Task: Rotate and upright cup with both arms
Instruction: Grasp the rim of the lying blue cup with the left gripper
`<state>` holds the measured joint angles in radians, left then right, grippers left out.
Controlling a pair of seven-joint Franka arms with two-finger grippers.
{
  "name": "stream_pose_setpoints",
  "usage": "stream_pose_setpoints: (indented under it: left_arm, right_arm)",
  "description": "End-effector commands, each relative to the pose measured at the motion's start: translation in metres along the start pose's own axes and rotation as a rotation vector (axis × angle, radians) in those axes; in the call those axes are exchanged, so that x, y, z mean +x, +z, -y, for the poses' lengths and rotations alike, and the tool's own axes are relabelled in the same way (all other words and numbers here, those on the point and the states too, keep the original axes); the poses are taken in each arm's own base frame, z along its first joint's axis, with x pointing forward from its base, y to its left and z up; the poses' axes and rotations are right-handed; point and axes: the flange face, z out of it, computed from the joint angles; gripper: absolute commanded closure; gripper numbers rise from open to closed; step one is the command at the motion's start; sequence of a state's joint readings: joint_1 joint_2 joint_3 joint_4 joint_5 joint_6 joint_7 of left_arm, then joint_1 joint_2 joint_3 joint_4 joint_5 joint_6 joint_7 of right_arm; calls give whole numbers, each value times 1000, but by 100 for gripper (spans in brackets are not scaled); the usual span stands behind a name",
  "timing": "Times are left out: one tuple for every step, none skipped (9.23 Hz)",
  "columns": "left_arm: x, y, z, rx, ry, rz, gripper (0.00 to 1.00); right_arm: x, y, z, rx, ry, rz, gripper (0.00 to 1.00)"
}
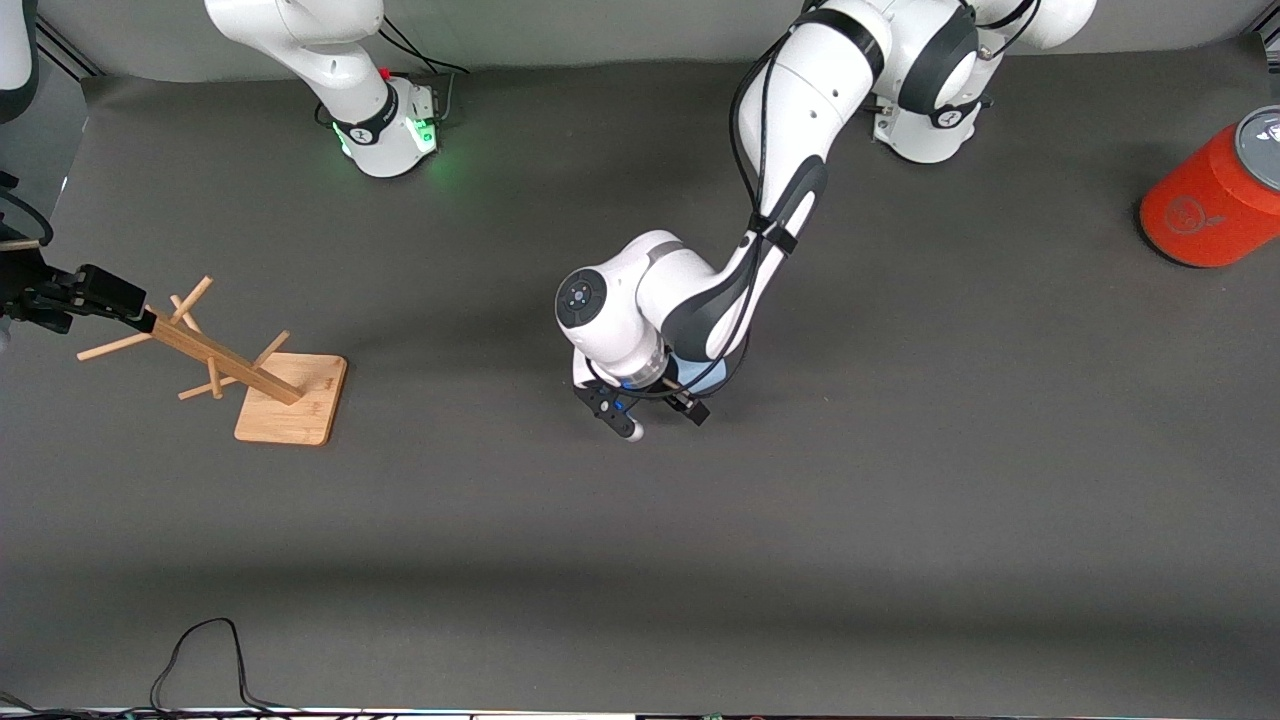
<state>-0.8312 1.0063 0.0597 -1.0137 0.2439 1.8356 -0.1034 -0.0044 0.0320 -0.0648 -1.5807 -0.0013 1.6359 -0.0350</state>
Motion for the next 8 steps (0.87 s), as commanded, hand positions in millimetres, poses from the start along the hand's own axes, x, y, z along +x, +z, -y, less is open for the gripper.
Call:
stream_pose_setpoints:
  left_arm:
    - [0, 6, 7, 37, 47, 8, 61]
    - [0, 7, 9, 43, 47, 14, 92]
    - [-1, 7, 8, 46, 49, 18, 100]
    - [-1, 6, 8, 46, 48, 20, 100]
    - [-2, 7, 9, 46, 47, 26, 100]
    - [-3, 7, 10, 39, 43, 38, 100]
    - [-4, 7, 13, 34, 39, 39, 100]
    - [-4, 6, 16, 34, 39, 41, 100]
  right_arm:
    - [-5, -3, 1, -5, -27, -9, 0]
    - [-5, -2, 1, -4, -27, -6, 0]
    - [-5, -1, 2, 1, -28, -4, 0]
    - [-5, -1, 2, 4, -28, -3, 0]
    - [-5, -1, 3, 7, -28, 0, 0]
    - [-6, -1, 4, 9, -29, 0, 0]
    - [-6, 1, 4, 15, -27, 7, 0]
    - [-6, 1, 6, 49, -23, 7, 0]
